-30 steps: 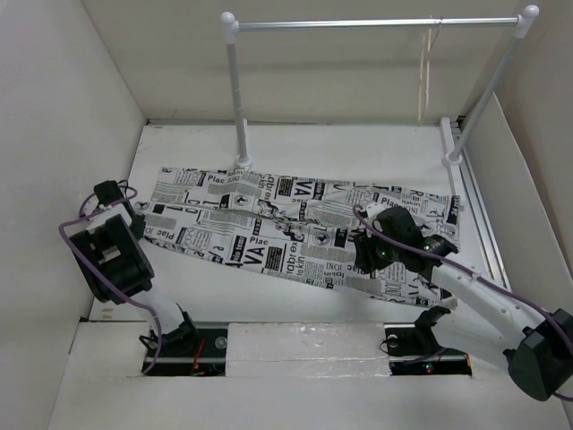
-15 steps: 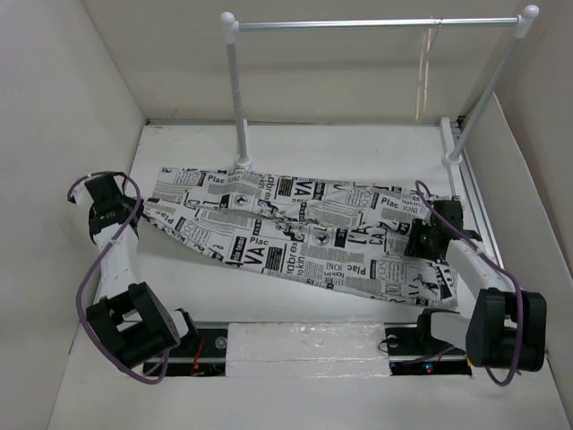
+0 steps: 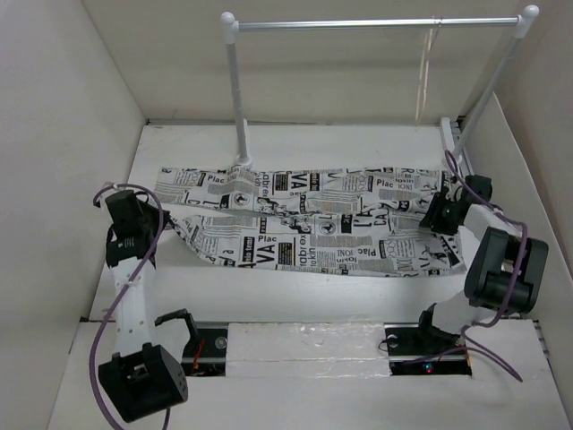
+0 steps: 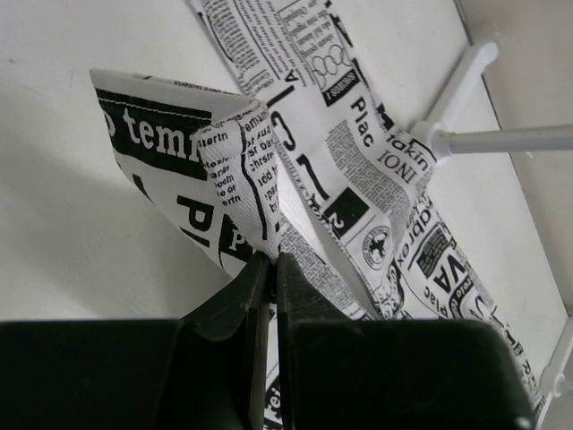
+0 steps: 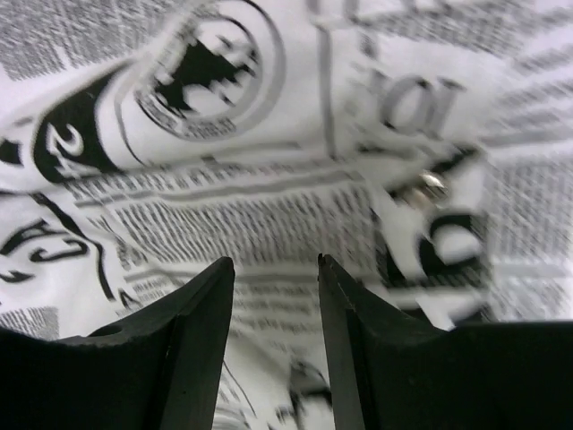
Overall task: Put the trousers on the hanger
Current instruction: Fold the trousers at the center of the board.
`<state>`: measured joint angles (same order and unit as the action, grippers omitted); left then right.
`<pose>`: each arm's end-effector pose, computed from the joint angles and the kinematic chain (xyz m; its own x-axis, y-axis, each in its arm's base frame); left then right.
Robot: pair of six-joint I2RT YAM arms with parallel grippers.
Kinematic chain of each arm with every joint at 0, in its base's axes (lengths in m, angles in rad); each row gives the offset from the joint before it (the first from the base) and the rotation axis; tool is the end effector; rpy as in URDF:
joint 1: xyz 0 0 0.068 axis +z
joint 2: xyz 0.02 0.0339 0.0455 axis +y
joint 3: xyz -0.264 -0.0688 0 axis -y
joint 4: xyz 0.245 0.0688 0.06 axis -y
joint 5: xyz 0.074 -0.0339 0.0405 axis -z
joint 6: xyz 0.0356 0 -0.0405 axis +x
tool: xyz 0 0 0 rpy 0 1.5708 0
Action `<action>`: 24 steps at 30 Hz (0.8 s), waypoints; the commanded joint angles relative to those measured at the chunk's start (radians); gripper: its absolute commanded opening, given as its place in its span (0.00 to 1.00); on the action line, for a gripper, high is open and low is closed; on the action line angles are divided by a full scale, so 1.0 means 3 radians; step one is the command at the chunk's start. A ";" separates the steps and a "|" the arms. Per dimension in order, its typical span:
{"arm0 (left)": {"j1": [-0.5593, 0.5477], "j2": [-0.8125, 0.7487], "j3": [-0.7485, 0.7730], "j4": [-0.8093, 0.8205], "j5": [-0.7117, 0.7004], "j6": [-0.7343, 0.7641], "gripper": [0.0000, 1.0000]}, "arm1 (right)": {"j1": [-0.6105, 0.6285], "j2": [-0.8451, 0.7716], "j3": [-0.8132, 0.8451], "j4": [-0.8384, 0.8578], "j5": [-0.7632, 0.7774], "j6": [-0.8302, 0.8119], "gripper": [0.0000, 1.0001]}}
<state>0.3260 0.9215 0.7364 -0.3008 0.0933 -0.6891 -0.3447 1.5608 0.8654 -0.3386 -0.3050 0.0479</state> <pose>0.1991 0.0638 0.2866 -0.1883 -0.7319 -0.6548 -0.4672 0.6533 -0.5958 0.2851 -0.0910 0.1738 -0.7994 0.3355 -0.4984 0.2163 0.9346 0.2822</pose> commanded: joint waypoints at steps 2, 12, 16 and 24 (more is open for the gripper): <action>-0.0242 -0.0172 0.0004 0.0026 -0.0070 -0.0019 0.00 | -0.0378 -0.0589 -0.0025 -0.0629 0.0468 -0.0037 0.49; -0.0371 0.0109 0.0495 -0.0117 -0.0535 0.0022 0.00 | -0.1357 -0.1312 -0.0727 -0.0717 0.0602 0.0112 0.50; -0.0371 0.0272 0.0623 -0.0158 -0.0877 -0.0024 0.00 | -0.1433 -0.1021 -0.0640 -0.0642 0.0435 0.0066 0.63; -0.0197 0.0303 0.0292 0.0072 -0.0924 -0.0142 0.00 | -0.1464 -0.0566 -0.0717 -0.0360 0.0142 0.0020 0.43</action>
<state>0.2523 1.0130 0.8562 -0.3237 -0.1444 -0.7086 -0.7792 1.3396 0.6586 -0.4915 -0.2207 0.0723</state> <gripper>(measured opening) 0.007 0.477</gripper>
